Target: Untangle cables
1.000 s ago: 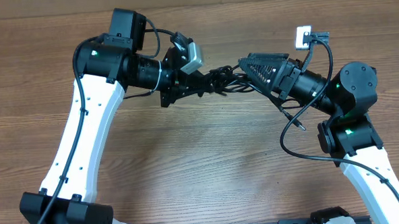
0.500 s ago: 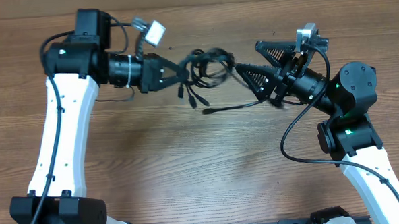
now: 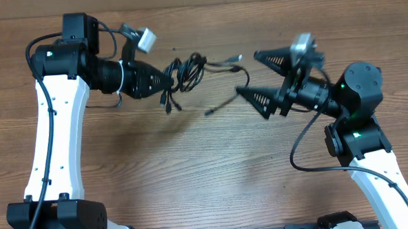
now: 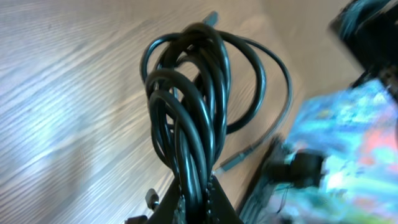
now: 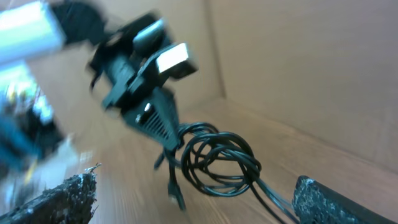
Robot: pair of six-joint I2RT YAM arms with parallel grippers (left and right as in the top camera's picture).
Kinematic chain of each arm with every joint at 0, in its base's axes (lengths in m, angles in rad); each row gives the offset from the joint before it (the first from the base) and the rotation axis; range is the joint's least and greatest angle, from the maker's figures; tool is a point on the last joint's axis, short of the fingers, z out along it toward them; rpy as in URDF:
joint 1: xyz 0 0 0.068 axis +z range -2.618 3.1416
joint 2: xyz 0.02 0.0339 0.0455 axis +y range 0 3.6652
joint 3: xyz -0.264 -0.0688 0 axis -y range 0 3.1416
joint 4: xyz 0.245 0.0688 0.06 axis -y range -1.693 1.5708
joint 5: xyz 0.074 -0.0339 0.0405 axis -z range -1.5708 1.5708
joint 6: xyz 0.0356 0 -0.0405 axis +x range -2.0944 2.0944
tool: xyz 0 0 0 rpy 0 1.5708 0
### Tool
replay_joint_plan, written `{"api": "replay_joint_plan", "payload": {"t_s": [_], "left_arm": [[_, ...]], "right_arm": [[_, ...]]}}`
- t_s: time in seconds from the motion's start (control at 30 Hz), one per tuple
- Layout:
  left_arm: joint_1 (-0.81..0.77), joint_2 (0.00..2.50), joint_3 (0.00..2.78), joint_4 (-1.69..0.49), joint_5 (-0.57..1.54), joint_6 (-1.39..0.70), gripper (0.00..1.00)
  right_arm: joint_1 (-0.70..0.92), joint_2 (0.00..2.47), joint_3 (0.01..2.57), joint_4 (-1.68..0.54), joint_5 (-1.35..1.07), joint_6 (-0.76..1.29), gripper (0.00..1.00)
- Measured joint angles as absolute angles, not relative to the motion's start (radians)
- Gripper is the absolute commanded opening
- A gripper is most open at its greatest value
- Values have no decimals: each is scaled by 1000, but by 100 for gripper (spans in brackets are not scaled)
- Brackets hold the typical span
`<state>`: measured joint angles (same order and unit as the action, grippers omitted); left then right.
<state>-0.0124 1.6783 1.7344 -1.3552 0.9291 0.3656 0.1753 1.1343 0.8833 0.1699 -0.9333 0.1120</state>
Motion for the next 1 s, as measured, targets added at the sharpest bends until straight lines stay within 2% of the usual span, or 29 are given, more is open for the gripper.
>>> {"api": "replay_joint_plan", "payload": {"t_s": [0.23, 0.47, 0.77, 0.9, 1.0], "left_arm": [[-56, 1678, 1734, -1484, 814, 650, 4], [-176, 1678, 1734, -1505, 733, 900, 4], [-365, 1678, 1734, -1465, 694, 1089, 4], [-393, 1678, 1734, -1438, 694, 1109, 4], [-400, 1678, 1734, -1429, 695, 1115, 4]], "right_arm": [[176, 1134, 884, -41, -1018, -270, 100], [192, 1134, 884, -213, -1033, -506, 100], [226, 1134, 885, -297, -1033, -614, 100], [241, 1137, 885, -339, -1031, -636, 100], [258, 1150, 884, -387, -1029, -659, 96]]}}
